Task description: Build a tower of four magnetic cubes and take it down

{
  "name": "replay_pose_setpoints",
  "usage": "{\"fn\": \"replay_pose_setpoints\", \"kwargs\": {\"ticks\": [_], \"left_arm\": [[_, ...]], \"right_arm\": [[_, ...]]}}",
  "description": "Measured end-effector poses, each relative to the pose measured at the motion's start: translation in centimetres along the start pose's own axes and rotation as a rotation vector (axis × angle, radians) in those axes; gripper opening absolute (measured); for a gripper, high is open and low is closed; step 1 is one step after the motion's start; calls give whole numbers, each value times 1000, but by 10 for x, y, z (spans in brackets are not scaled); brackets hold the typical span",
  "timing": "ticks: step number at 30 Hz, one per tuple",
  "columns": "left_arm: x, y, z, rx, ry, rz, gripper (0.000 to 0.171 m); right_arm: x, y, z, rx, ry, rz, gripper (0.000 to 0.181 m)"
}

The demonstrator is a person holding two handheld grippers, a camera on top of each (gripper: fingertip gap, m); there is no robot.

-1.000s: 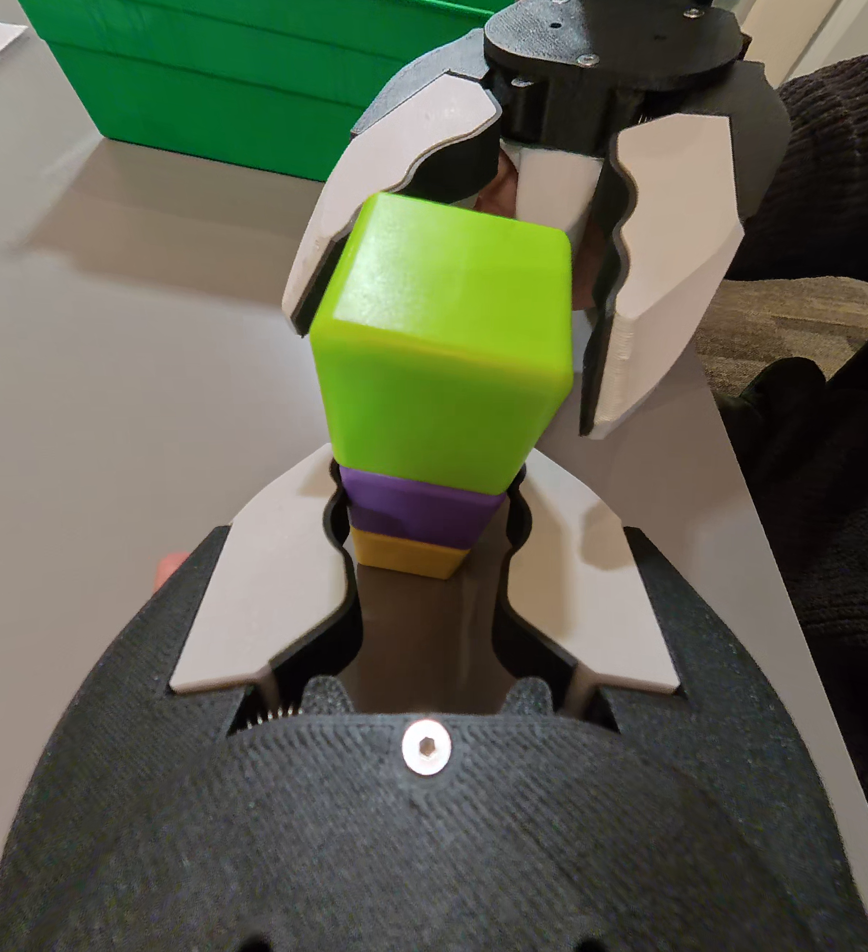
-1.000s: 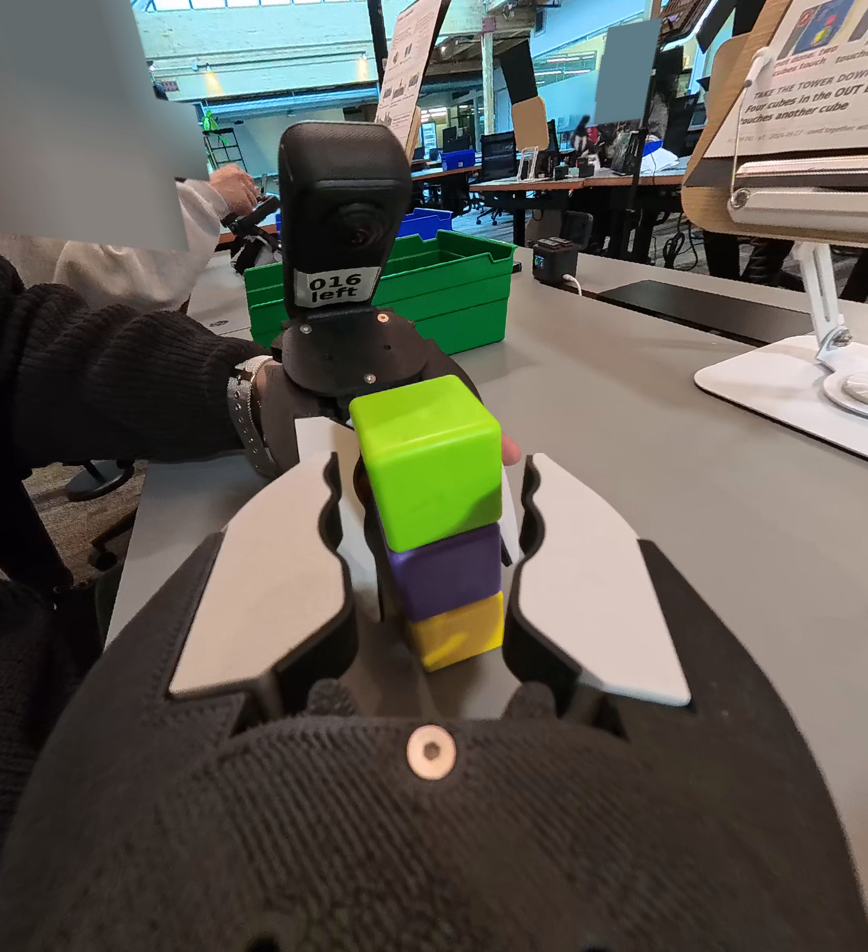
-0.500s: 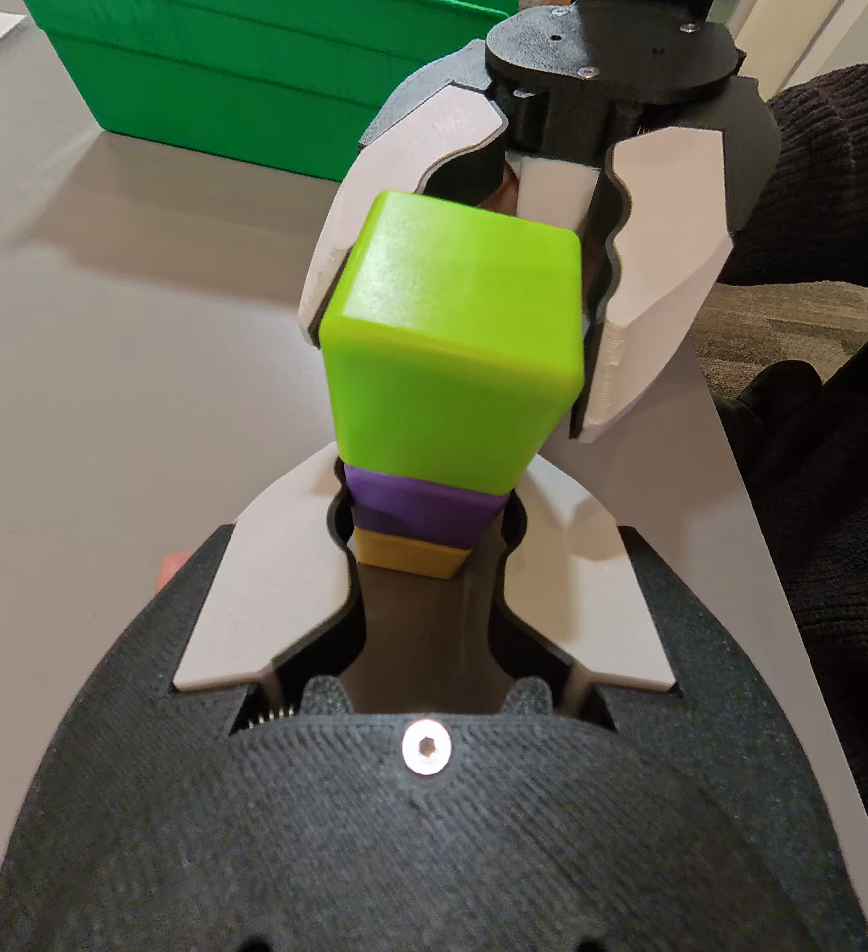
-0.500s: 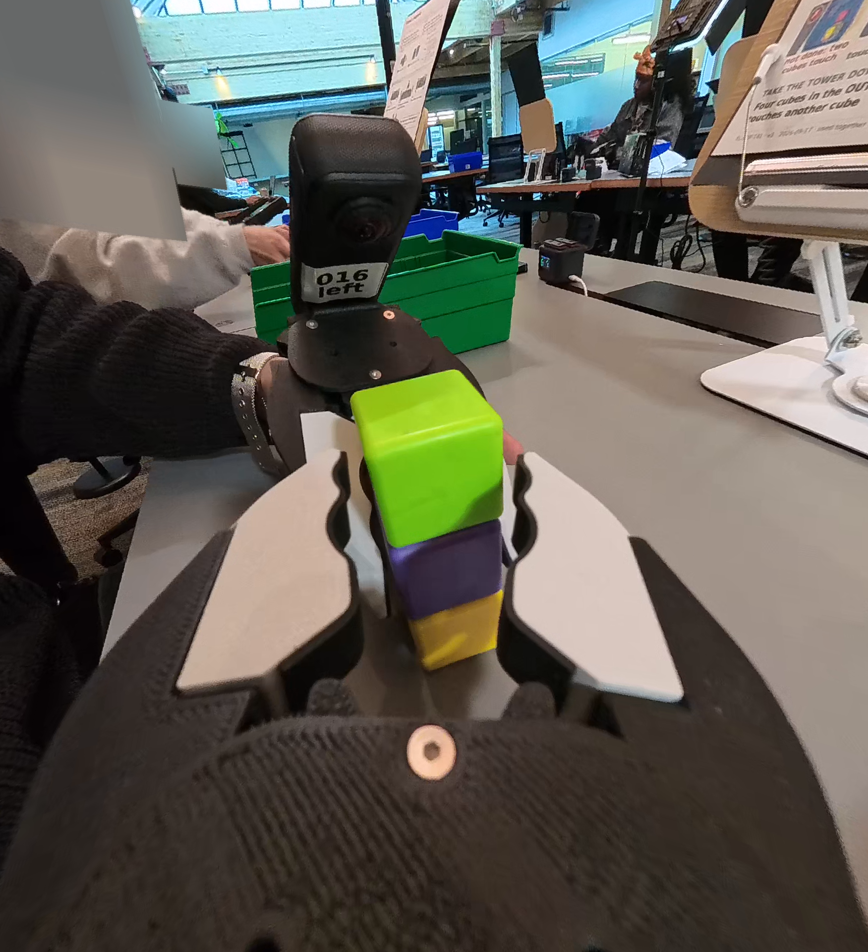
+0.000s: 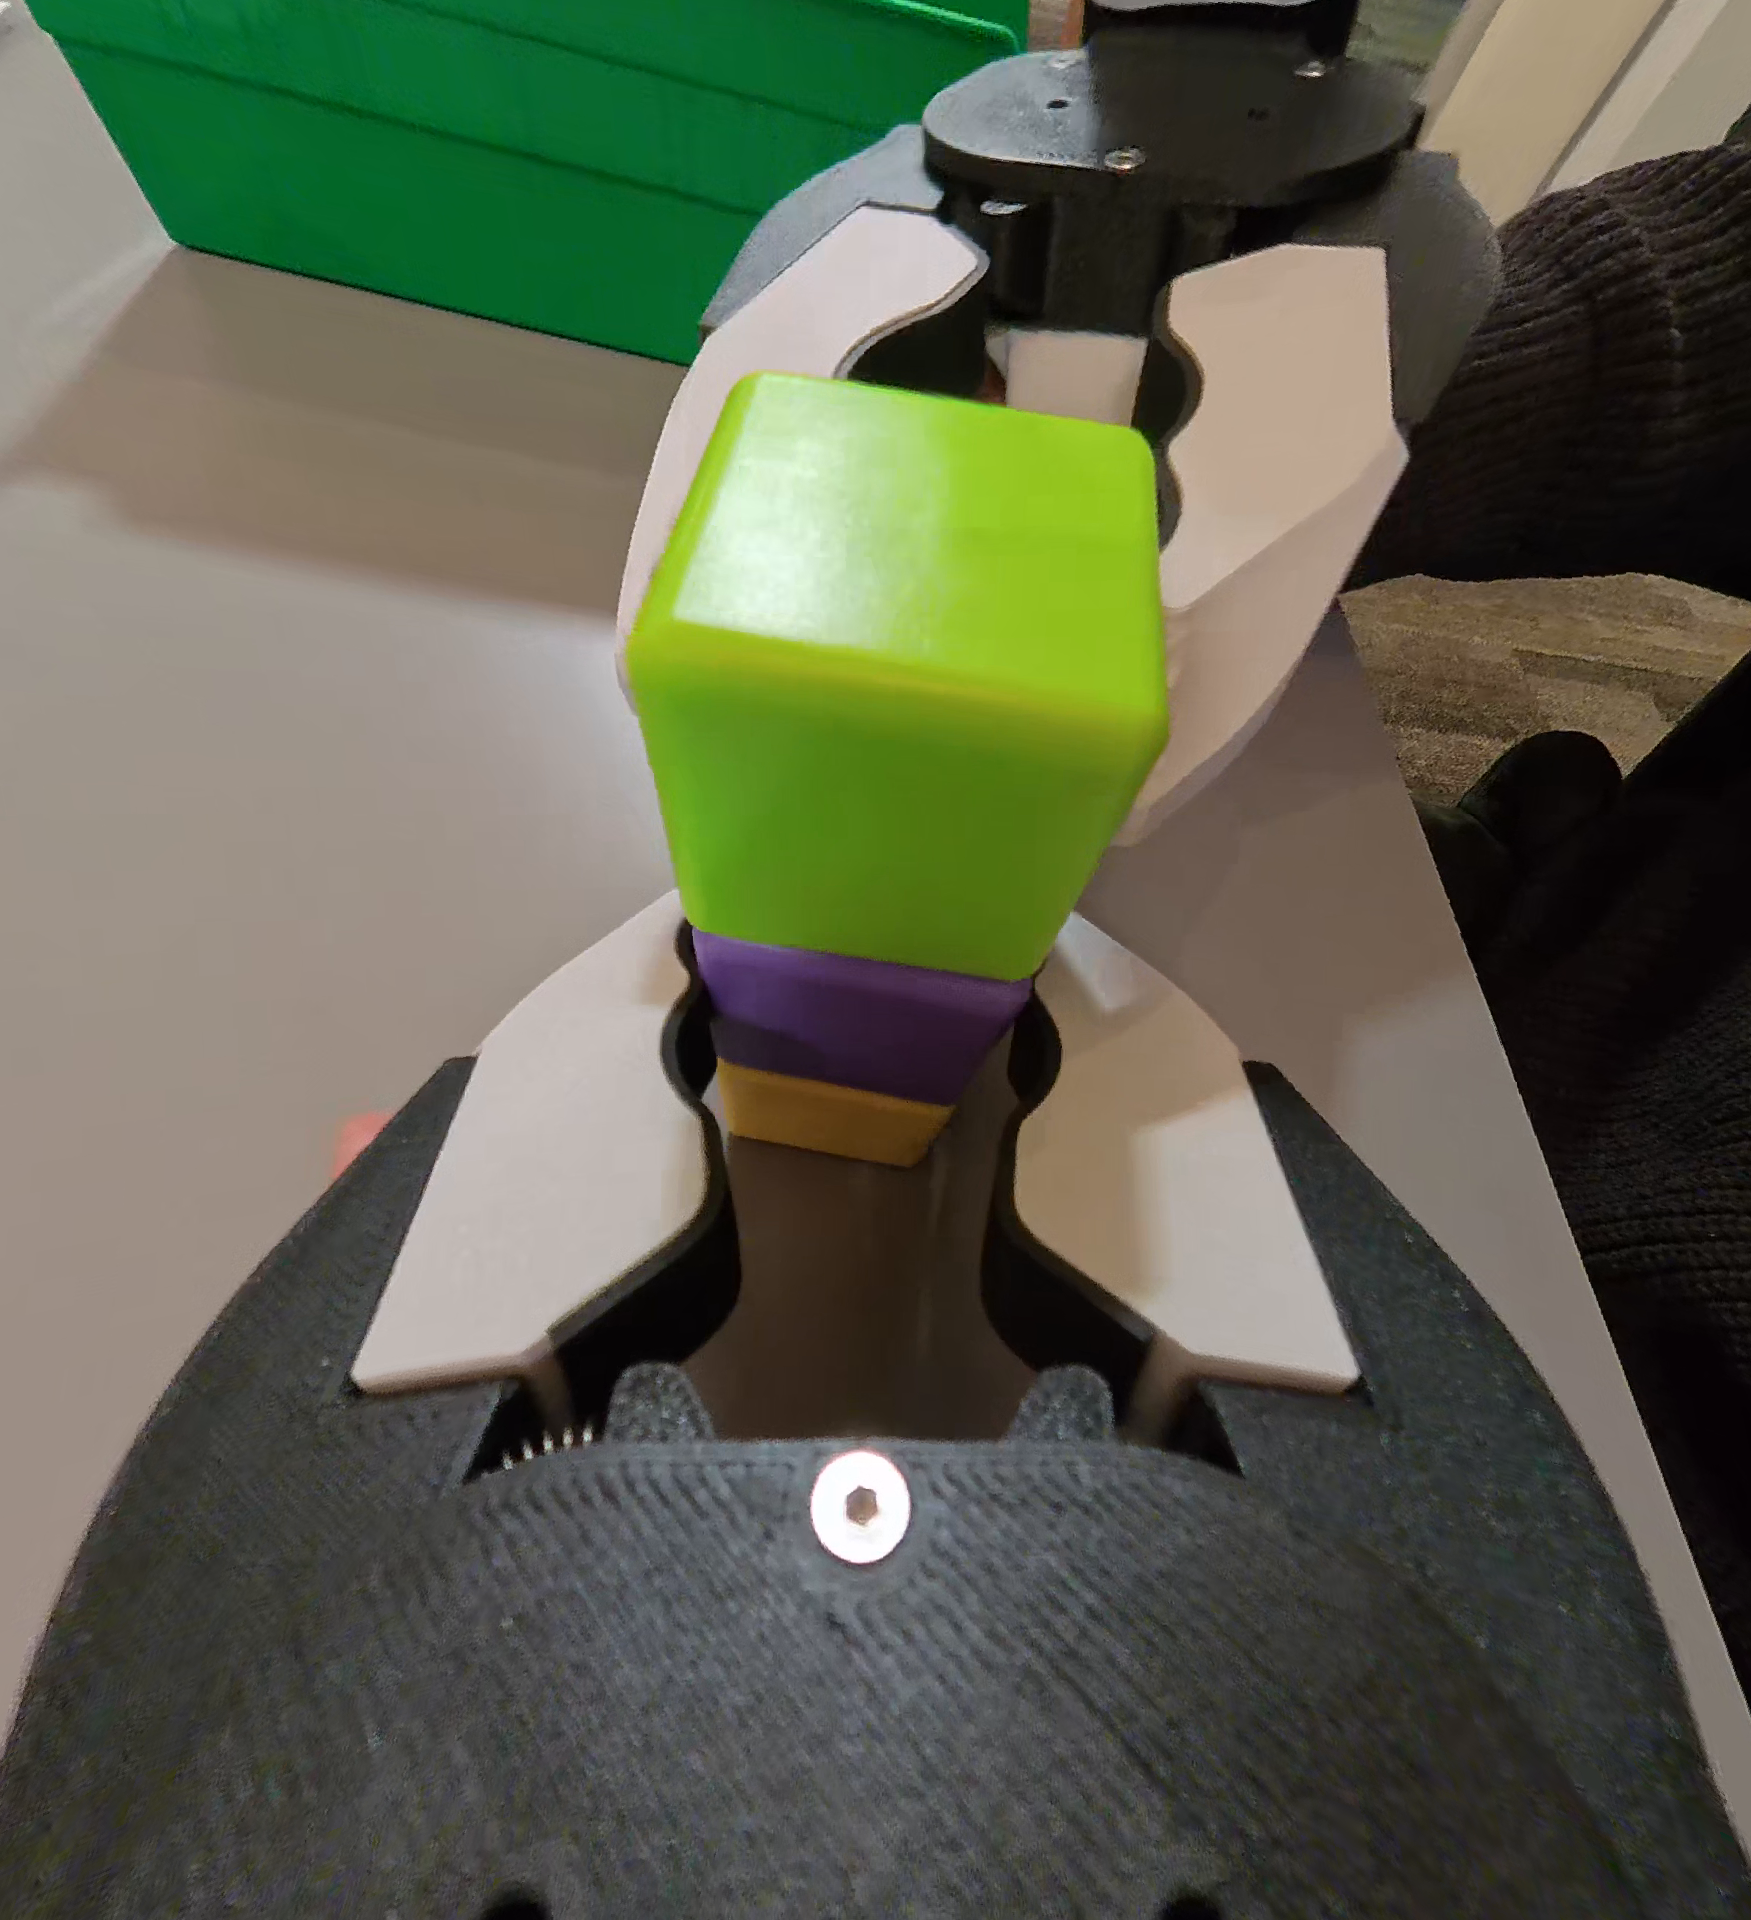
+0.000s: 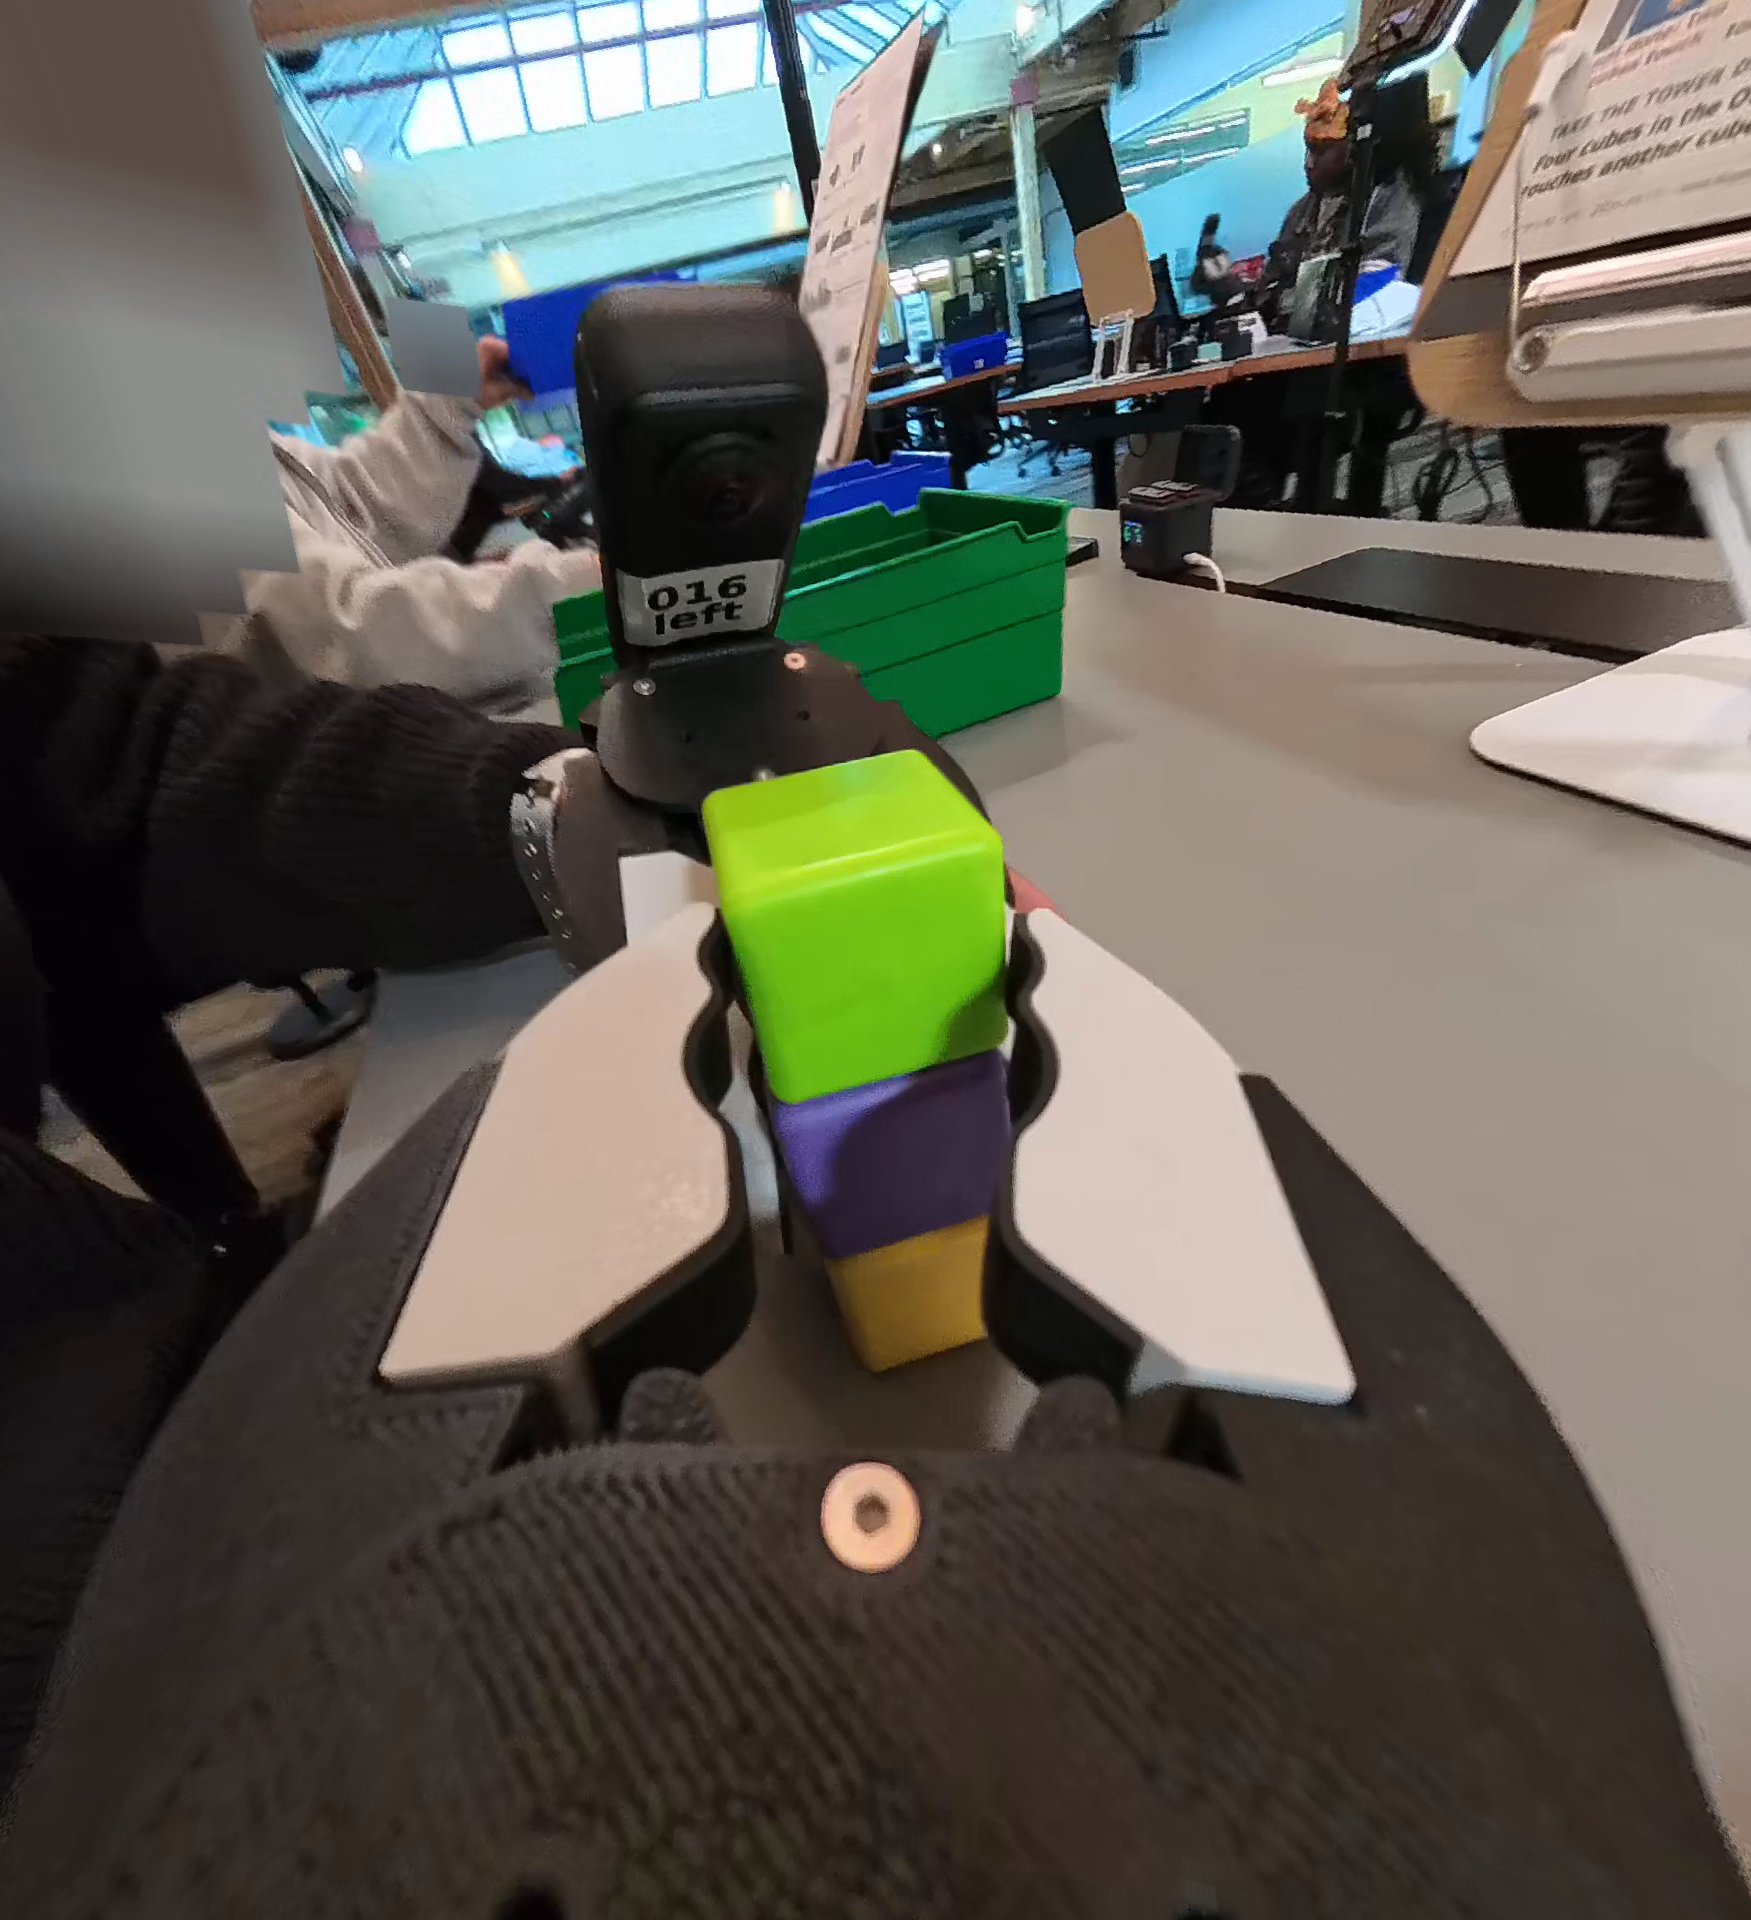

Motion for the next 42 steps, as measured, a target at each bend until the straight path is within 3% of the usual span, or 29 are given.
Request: {"fn": "replay_pose_setpoints", "kwargs": {"ticks": [4,11,16,21,26,30,34,37,42], "left_arm": [[-1,0,1,-19,6,-24,54],[-1,1,1,-15,6,-26,54],[-1,1,1,-15,6,-26,53],[-1,1,1,-13,6,-23,54],[-1,1,1,-13,7,-23,54],[-1,1,1,-13,9,-21,54],[-2,1,1,-17,14,-28,54],[-3,1,3,-24,26,-37,54],[-3,1,3,-28,28,-44,54]], "right_arm": [[2,-1,-4,-97,-48,-49,50],[2,0,-8,-84,-60,-43,49],[16,1,-37,-116,-203,-79,48],[45,-1,-75,-16,-235,-7,48],[110,-17,-126,170,-213,211,48],[192,-62,-138,222,-50,583,48],[282,-118,-90,44,304,958,48],[324,-148,-42,-143,545,1095,49],[350,-181,4,-327,781,1170,49]]}}
Point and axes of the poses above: each gripper's, where its closed fingertips meet, x back along the fingers, z out of its underside, y = z × x across the jaws, the point moved 2 cm from there along x, back along the fingers, and after that the axes turned 8 degrees about -z, right-handed, at the moved point
